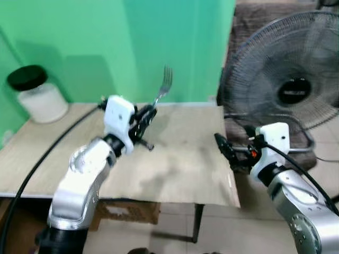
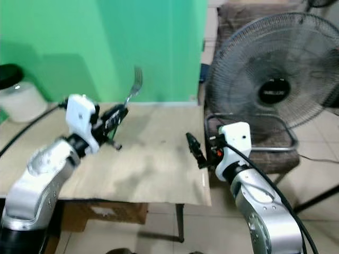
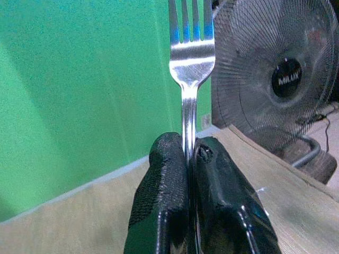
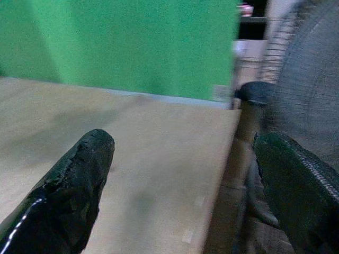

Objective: Setting the table

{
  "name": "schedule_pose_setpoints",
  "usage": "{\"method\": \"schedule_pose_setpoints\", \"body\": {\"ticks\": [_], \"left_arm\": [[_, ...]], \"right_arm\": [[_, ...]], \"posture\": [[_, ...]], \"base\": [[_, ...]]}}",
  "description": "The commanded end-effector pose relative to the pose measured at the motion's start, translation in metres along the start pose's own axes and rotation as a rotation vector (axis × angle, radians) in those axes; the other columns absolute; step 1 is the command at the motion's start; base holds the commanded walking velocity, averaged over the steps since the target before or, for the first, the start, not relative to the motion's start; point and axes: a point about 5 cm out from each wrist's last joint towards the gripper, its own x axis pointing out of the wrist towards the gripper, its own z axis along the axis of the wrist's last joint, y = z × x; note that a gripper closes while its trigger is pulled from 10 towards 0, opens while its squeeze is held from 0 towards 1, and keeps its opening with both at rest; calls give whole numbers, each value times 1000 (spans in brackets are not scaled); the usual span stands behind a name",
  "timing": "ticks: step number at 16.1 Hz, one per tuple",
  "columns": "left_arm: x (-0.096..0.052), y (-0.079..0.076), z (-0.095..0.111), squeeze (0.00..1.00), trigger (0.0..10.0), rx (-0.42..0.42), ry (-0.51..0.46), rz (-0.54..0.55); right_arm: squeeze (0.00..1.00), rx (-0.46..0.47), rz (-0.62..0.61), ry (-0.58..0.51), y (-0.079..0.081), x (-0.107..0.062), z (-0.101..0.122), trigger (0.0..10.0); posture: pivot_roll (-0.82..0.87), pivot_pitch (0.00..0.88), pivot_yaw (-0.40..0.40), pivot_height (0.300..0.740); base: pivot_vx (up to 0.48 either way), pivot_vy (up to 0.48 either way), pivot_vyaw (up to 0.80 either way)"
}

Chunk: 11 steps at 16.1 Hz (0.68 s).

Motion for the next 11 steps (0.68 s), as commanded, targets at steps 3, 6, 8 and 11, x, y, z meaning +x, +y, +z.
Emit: {"method": "schedule_pose_setpoints", "body": {"ticks": [3,6,8,11], "left_arm": [[-1,-6,1,0,10000,29,-7,72],[2,-5,-6,0,10000,47,26,137],[2,-3,-7,0,10000,60,34,157],[-5,-2,-5,0,10000,61,22,220]], "right_arm": [[0,5,-120,-38,-11,0,6,10000],[0,-5,-152,-30,-13,-1,8,10000],[0,-8,-145,-30,-12,-2,9,10000],[0,27,-223,-34,-21,-5,7,10000]], "posture": [[53,0,59,740],[36,0,61,740],[33,0,55,740],[67,0,36,740]], "base": [[0,0,-785],[0,0,-781],[0,0,-781],[0,0,-781]]}}
